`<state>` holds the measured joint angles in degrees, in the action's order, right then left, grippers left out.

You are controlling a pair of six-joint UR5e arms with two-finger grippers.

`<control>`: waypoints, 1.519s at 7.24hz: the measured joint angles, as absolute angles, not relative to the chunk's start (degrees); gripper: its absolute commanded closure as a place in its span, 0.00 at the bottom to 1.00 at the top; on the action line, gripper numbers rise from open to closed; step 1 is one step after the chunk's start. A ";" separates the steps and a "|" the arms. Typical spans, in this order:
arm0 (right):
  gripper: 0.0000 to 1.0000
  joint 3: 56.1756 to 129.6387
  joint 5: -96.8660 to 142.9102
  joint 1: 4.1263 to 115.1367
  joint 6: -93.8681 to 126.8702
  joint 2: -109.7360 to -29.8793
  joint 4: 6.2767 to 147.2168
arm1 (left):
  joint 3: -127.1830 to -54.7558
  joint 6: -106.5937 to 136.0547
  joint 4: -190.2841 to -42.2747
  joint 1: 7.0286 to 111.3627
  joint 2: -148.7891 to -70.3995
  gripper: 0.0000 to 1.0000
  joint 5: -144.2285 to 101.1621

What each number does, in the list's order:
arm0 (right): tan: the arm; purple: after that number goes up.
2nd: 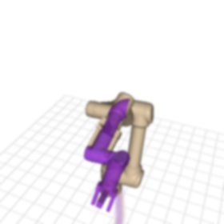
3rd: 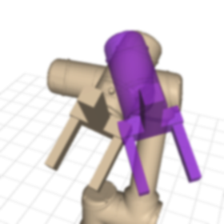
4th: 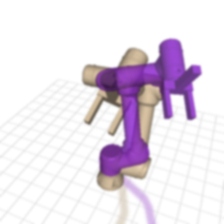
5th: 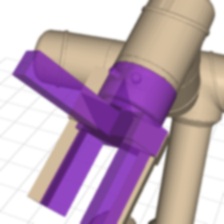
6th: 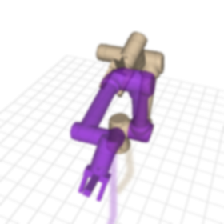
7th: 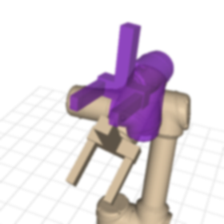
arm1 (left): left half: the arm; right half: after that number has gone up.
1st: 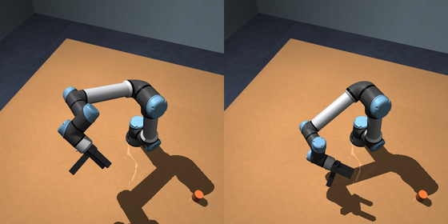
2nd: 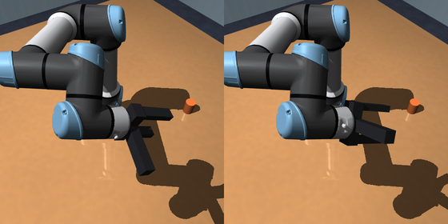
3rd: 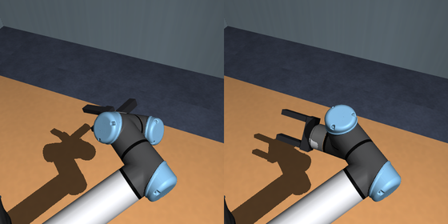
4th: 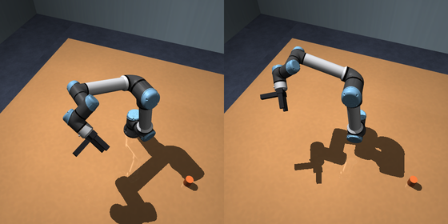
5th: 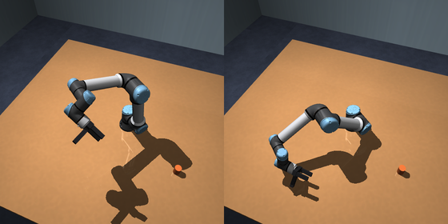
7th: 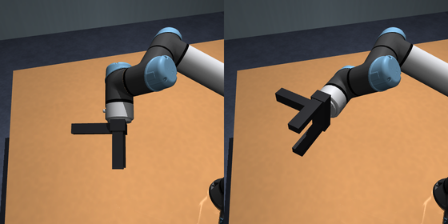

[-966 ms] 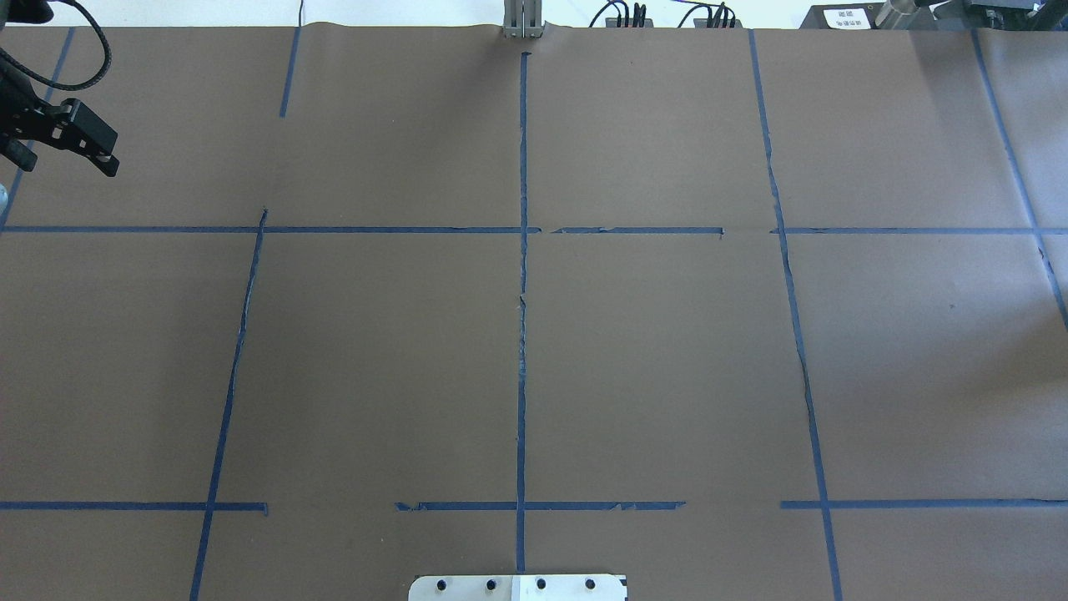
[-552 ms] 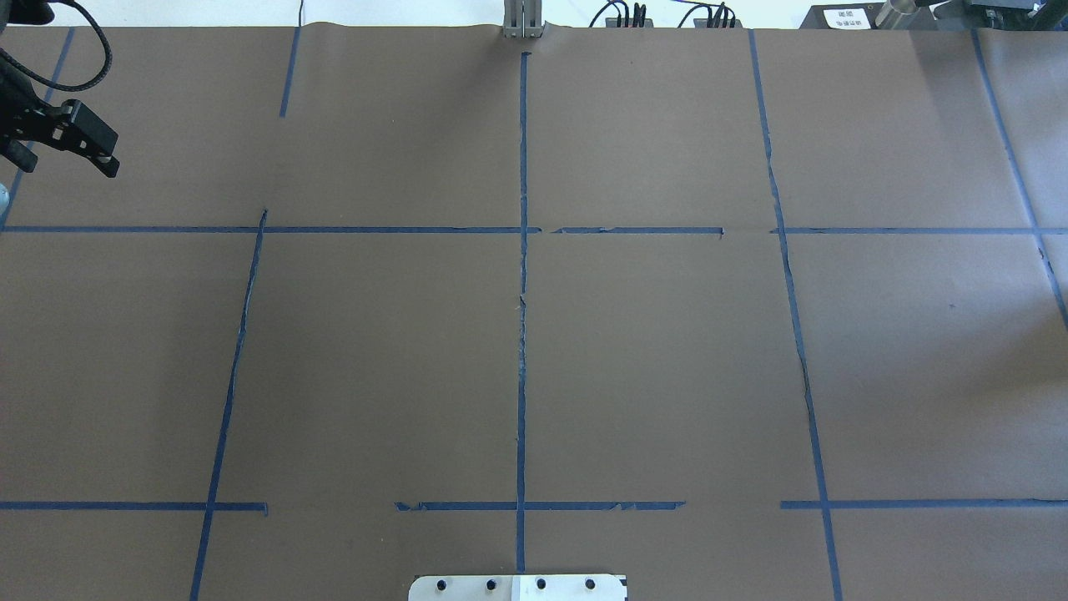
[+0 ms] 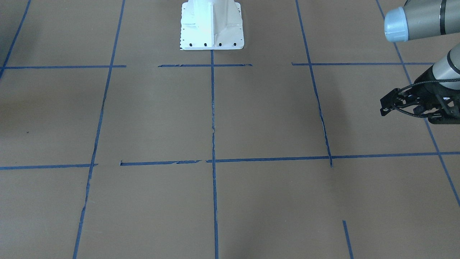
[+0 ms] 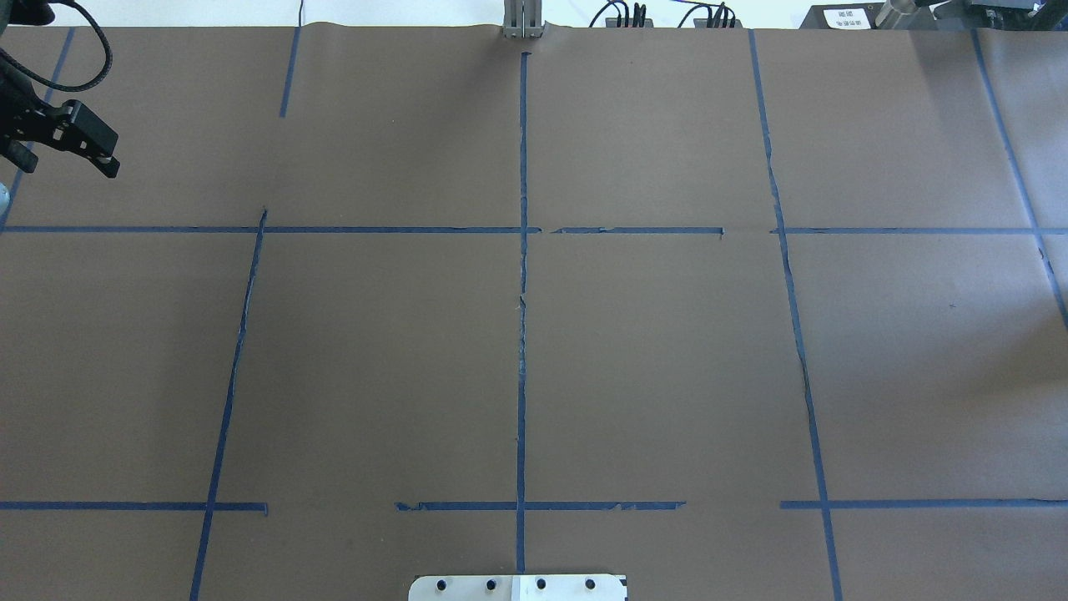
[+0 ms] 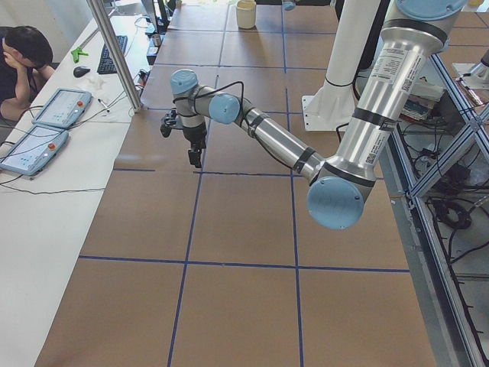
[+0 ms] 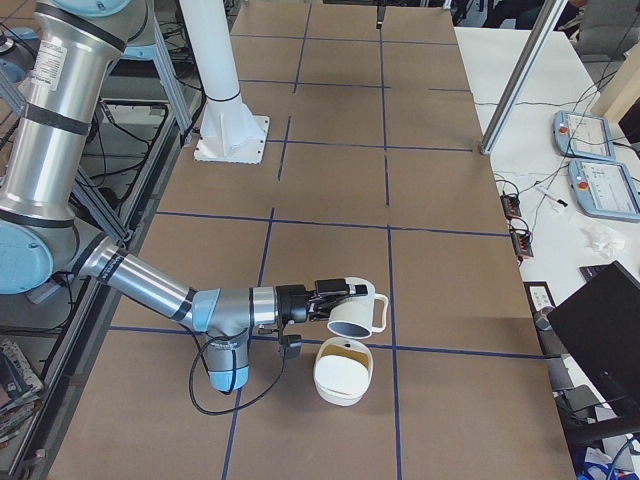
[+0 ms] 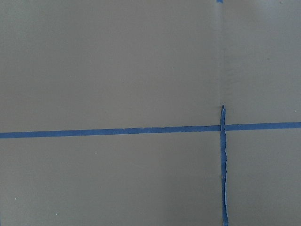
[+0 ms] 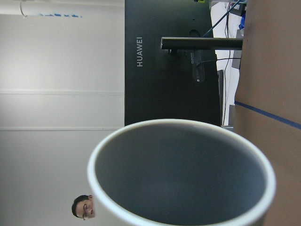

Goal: Left arm hands cup to right arm to dump lemon

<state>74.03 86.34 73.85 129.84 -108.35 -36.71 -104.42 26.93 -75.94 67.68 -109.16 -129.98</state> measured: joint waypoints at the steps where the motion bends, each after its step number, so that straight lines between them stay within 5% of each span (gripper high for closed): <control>1: 0.75 74.68 87.66 73.86 122.66 -108.36 -35.66 | -104.41 26.92 -75.94 67.68 -109.16 0.00 -129.99; 3: 0.76 82.22 90.28 73.91 110.58 -109.62 -26.98 | -104.43 26.97 -75.94 67.68 -109.16 0.00 -129.99; 5: 0.88 91.48 92.93 73.90 101.78 -111.70 -17.11 | -104.38 26.92 -75.94 67.68 -109.16 0.00 -129.99; 11: 0.98 93.73 106.38 73.70 48.26 -109.83 -4.68 | -104.33 26.93 -75.94 67.59 -109.09 0.00 -129.99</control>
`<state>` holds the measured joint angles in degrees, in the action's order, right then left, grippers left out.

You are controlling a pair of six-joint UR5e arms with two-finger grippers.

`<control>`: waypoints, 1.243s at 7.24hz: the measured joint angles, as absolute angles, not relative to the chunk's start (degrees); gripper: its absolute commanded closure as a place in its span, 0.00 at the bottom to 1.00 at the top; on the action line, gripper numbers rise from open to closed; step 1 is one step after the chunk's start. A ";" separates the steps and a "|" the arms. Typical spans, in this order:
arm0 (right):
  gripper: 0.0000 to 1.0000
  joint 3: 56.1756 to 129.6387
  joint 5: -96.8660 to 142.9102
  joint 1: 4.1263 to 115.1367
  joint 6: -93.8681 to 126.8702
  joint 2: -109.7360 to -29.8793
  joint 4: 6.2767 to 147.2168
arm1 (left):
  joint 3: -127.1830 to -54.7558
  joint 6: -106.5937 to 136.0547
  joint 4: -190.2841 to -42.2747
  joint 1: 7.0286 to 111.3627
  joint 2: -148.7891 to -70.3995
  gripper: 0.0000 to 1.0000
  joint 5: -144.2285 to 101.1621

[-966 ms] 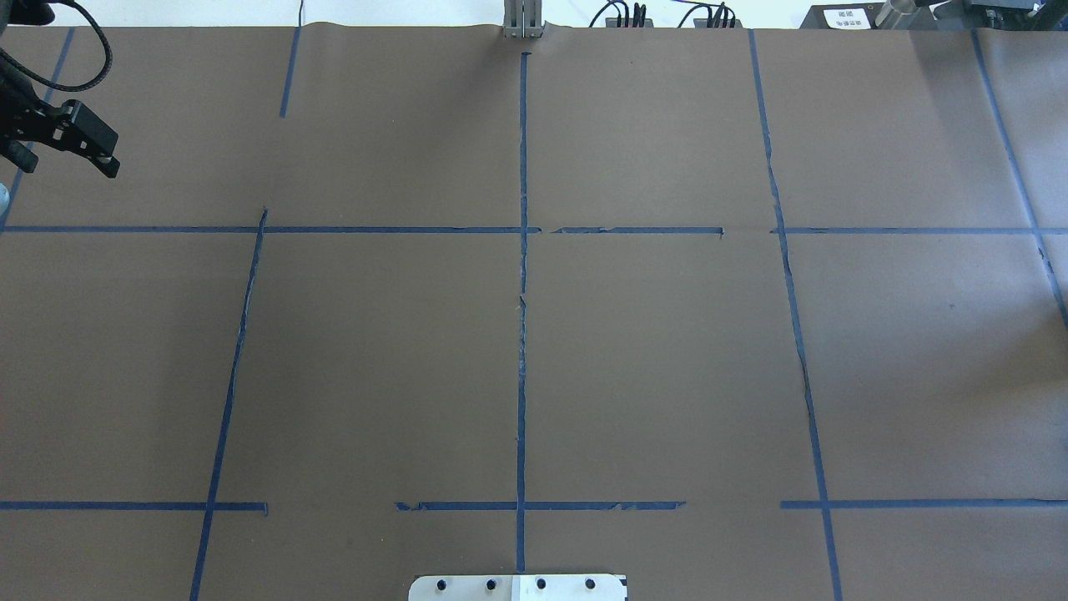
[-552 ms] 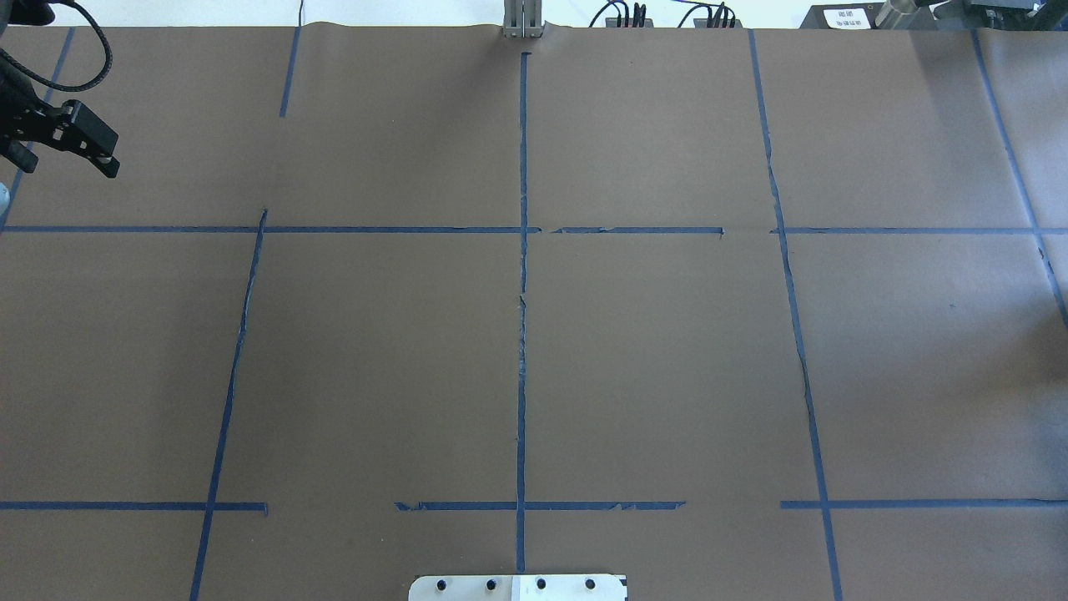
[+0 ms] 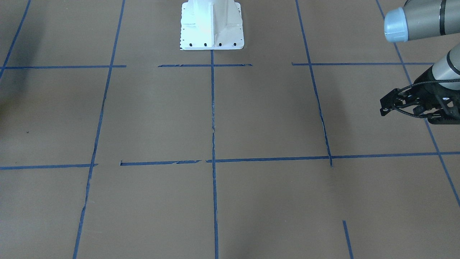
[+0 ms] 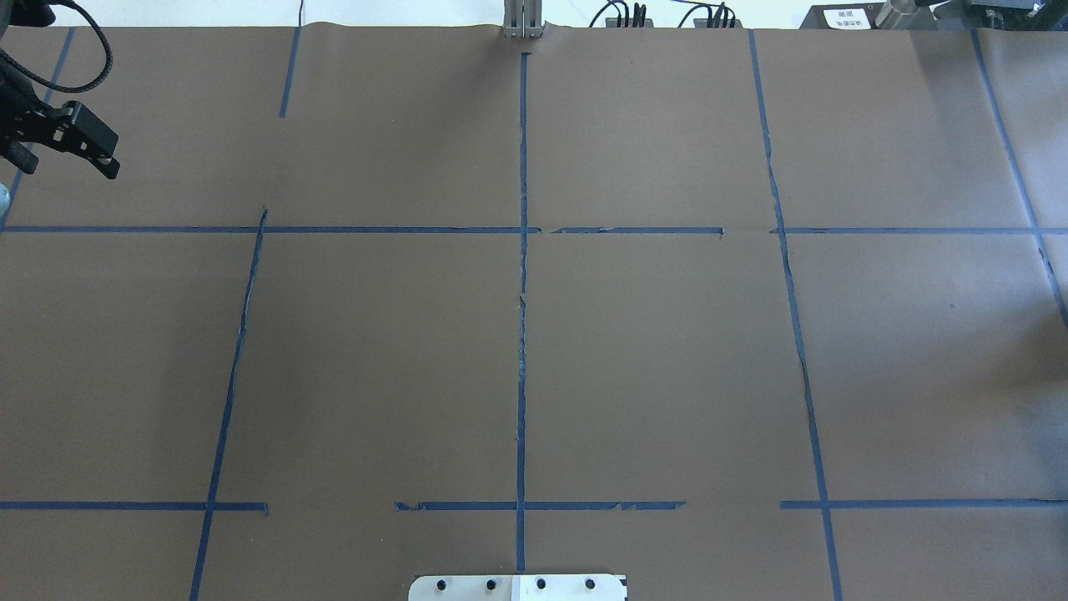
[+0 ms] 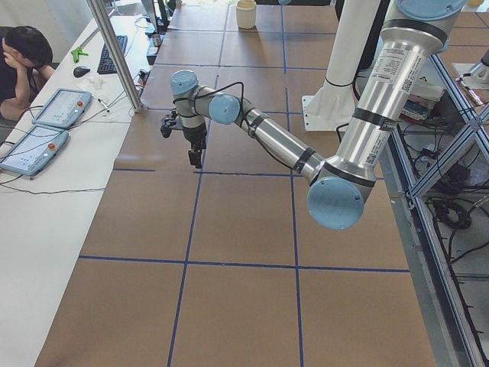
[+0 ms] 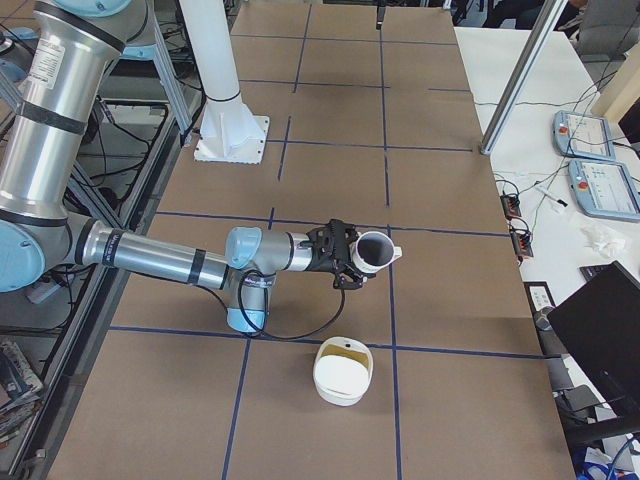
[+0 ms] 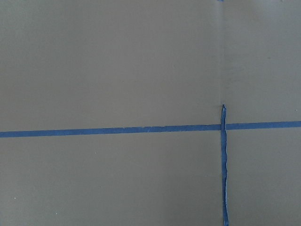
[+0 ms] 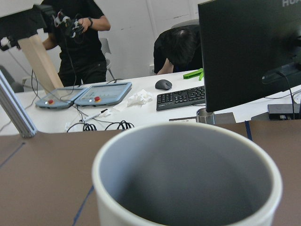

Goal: Left arm hands cup to right arm to dump lemon

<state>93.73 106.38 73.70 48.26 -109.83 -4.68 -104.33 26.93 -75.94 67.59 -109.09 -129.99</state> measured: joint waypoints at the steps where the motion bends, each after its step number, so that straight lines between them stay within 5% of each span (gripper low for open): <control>1: 0.95 93.63 107.44 73.70 38.29 -109.71 -2.83 | -104.34 26.98 -75.94 67.59 -109.16 0.00 -129.99; 4: 0.95 93.64 109.13 73.09 26.62 -106.58 2.34 | -104.56 27.48 -75.96 67.31 -109.34 0.00 -130.05; 9: 0.88 93.69 99.99 61.25 25.88 -87.54 21.33 | -104.18 32.22 -75.98 61.82 -113.37 0.00 -130.08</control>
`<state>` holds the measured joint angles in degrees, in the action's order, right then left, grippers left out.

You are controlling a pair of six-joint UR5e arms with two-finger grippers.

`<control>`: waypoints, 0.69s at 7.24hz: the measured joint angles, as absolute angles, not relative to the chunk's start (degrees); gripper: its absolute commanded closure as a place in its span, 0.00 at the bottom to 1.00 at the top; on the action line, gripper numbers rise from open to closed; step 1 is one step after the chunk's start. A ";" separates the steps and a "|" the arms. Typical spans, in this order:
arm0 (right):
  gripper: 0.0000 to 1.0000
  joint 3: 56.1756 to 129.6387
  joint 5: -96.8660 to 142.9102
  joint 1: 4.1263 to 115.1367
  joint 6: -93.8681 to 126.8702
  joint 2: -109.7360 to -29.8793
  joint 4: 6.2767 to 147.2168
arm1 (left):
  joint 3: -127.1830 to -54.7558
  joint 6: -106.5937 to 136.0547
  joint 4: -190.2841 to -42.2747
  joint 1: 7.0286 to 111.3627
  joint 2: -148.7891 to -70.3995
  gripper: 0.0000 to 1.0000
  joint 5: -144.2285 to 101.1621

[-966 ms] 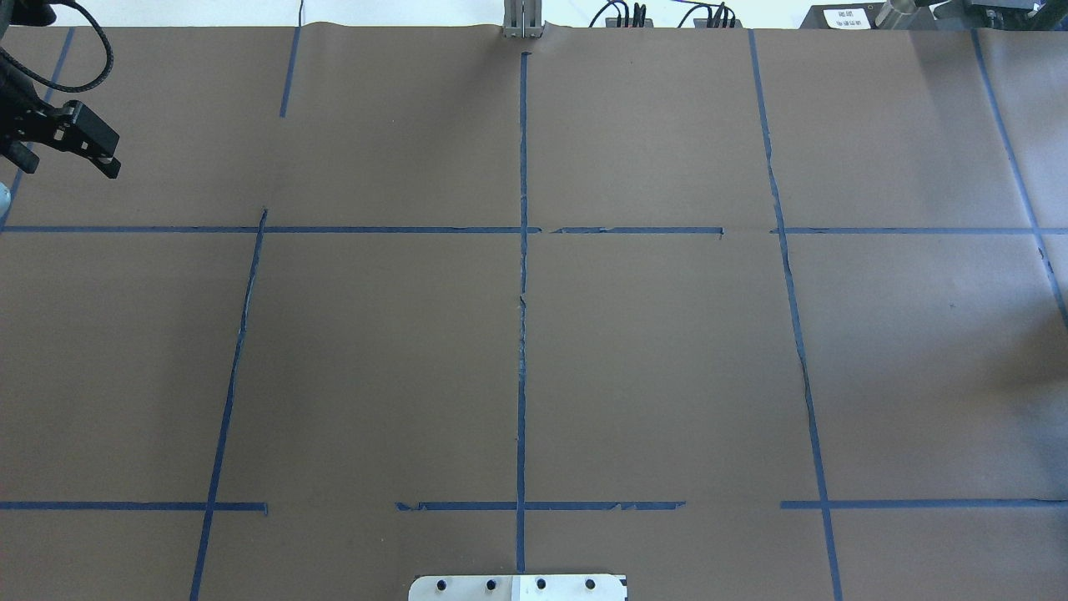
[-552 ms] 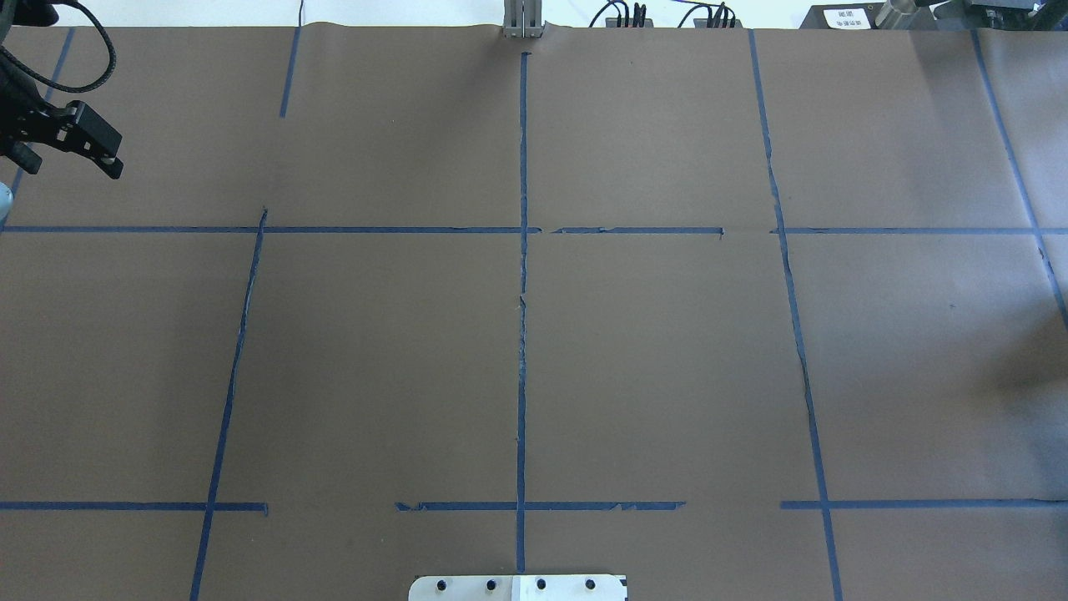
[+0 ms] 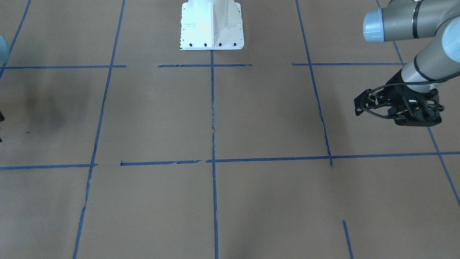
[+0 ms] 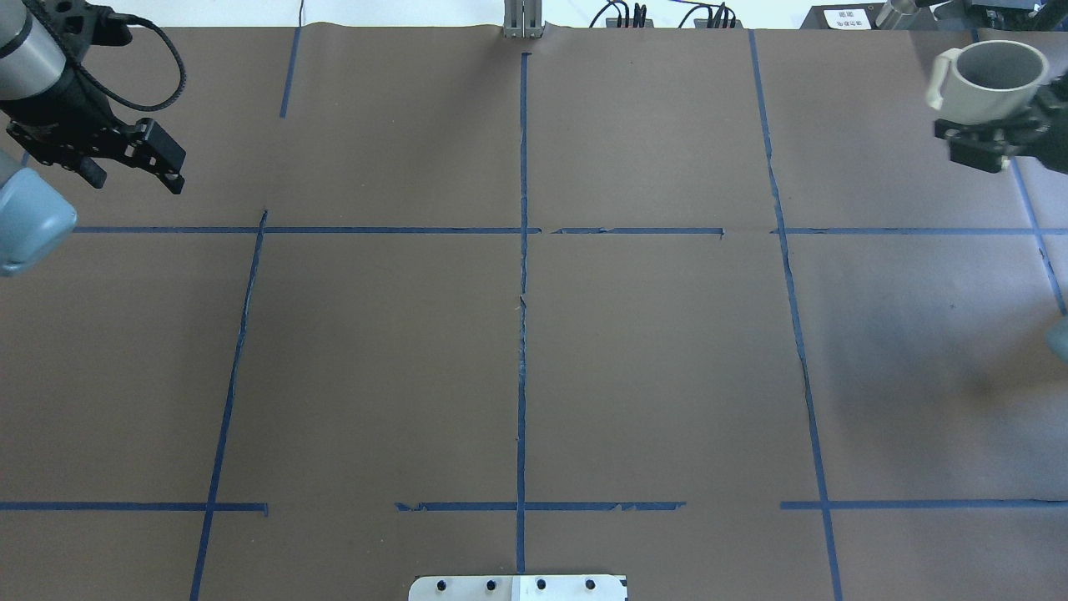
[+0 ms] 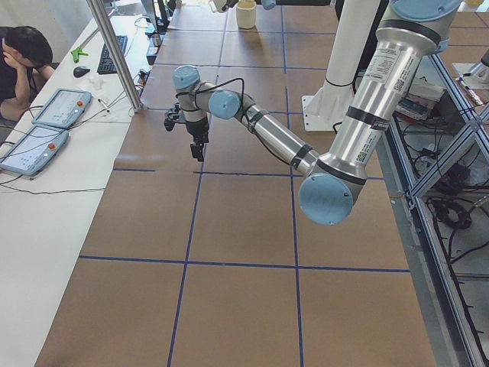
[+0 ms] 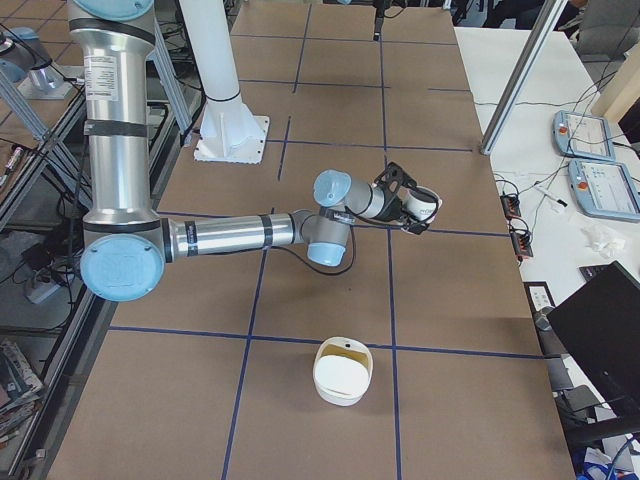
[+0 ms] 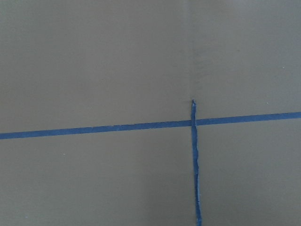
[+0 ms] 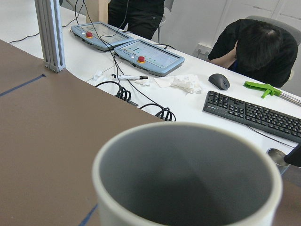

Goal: Left arm hands cup to right arm to dump lemon

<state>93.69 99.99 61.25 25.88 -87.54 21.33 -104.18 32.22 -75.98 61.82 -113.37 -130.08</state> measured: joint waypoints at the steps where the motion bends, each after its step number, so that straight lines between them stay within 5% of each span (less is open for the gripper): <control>1: 0.87 93.55 95.12 56.35 26.21 -82.73 26.12 | -104.16 35.49 -76.06 60.16 -114.88 0.00 -130.08; 5: 0.77 93.47 75.36 38.27 32.92 -66.18 42.49 | -98.70 57.53 -87.54 54.45 -121.84 0.00 -130.20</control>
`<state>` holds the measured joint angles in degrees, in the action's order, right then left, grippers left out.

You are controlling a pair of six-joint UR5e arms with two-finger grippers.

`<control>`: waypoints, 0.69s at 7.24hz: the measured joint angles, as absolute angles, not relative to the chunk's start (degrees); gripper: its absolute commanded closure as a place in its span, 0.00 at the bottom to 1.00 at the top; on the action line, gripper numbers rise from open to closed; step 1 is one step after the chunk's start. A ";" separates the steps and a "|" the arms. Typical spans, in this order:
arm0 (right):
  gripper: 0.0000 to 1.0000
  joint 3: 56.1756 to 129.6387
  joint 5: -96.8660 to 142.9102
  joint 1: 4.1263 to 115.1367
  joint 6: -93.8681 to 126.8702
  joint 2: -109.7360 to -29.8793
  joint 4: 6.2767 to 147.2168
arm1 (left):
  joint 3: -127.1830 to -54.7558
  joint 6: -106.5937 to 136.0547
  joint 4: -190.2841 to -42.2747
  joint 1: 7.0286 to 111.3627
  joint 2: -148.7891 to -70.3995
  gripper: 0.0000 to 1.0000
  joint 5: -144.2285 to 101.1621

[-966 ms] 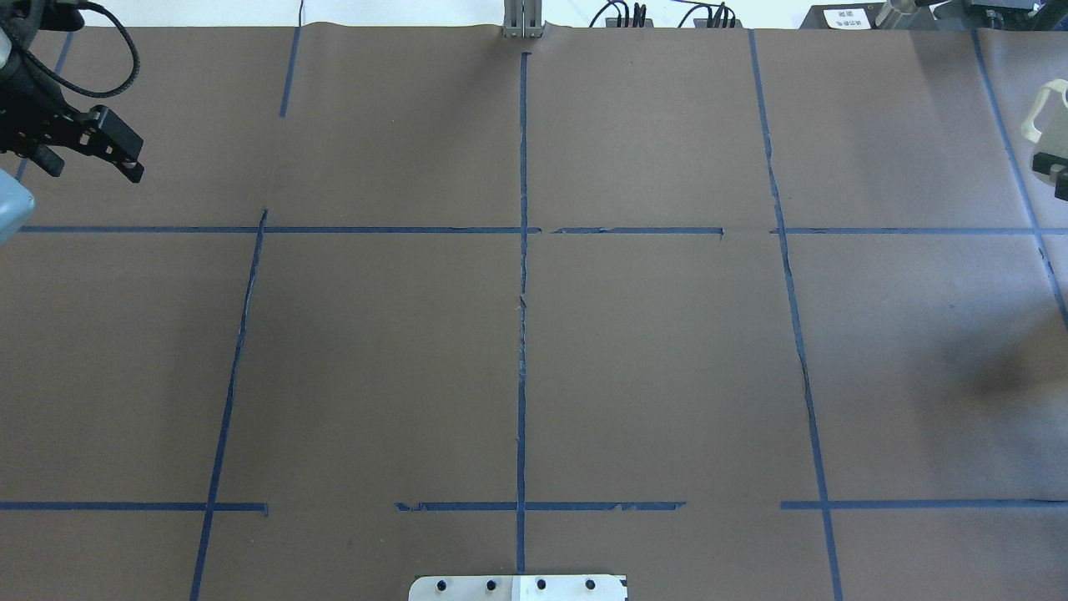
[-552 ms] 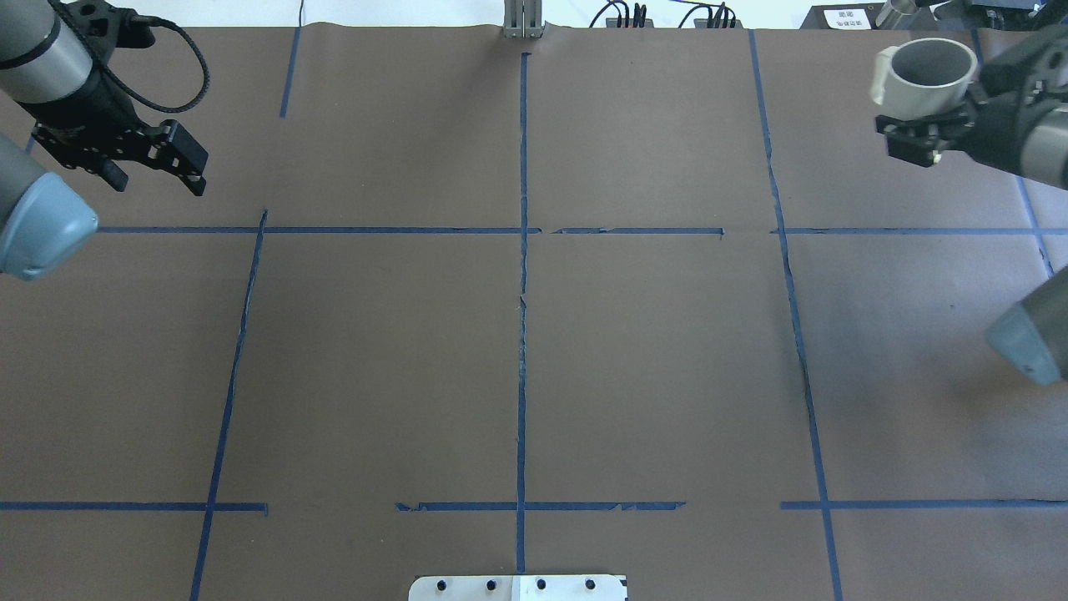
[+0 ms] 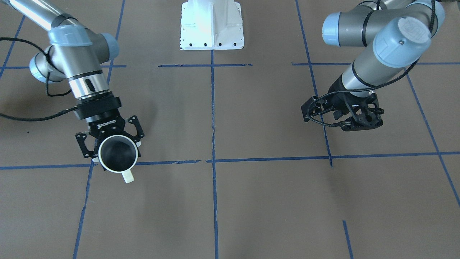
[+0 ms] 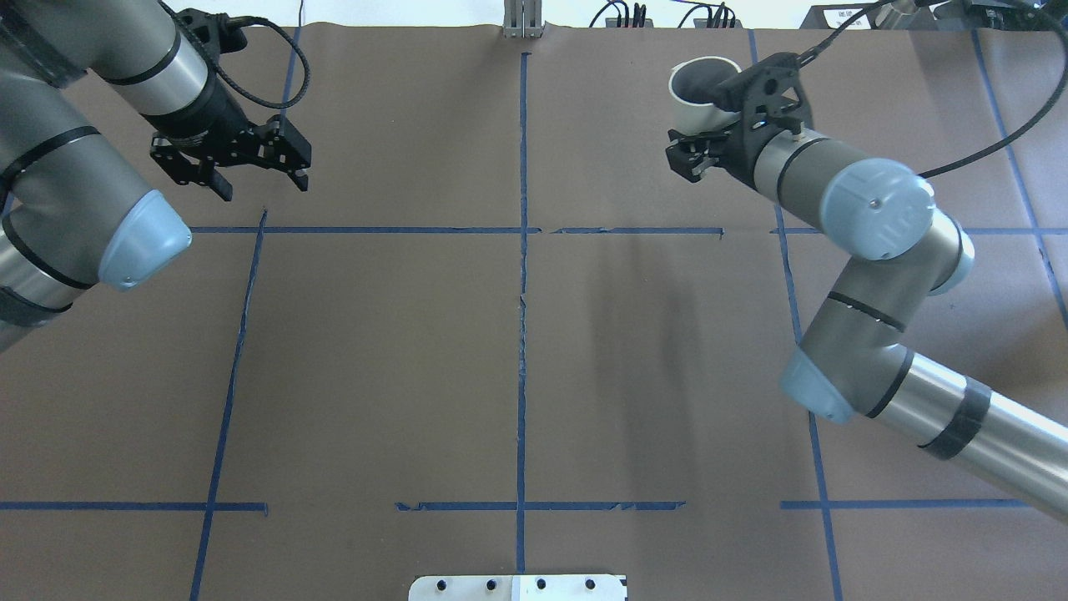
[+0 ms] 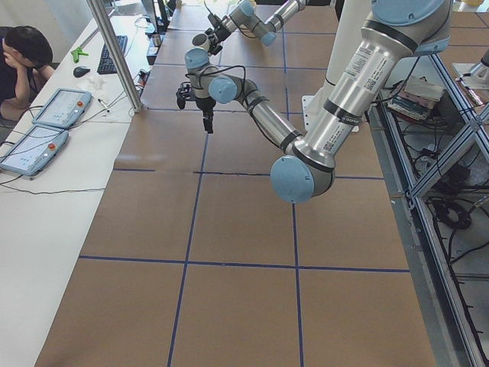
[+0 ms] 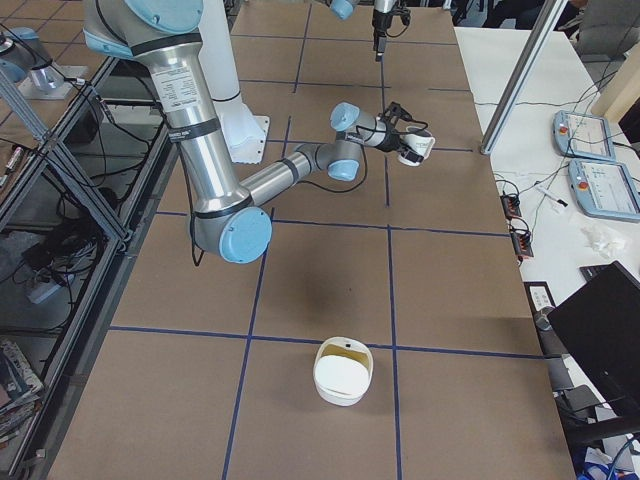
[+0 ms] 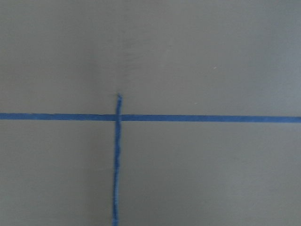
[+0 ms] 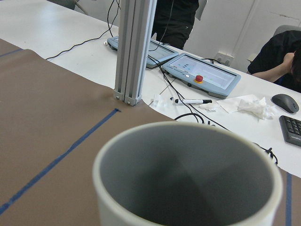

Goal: Left arm hands cup to right arm to dump lemon

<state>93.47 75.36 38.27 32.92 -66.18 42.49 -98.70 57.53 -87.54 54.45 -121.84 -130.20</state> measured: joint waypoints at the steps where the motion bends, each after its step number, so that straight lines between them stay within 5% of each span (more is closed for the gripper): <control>1: 0.75 93.46 70.92 34.58 33.26 -64.38 43.97 | -97.34 61.91 -90.79 53.94 -123.42 0.00 -130.37; 5: 0.70 93.11 58.47 24.15 33.48 -59.22 48.53 | -95.24 72.28 -92.45 52.93 -130.14 0.00 -134.42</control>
<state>93.11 58.47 24.15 33.48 -59.22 48.53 -95.24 72.28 -92.45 52.93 -130.14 -134.42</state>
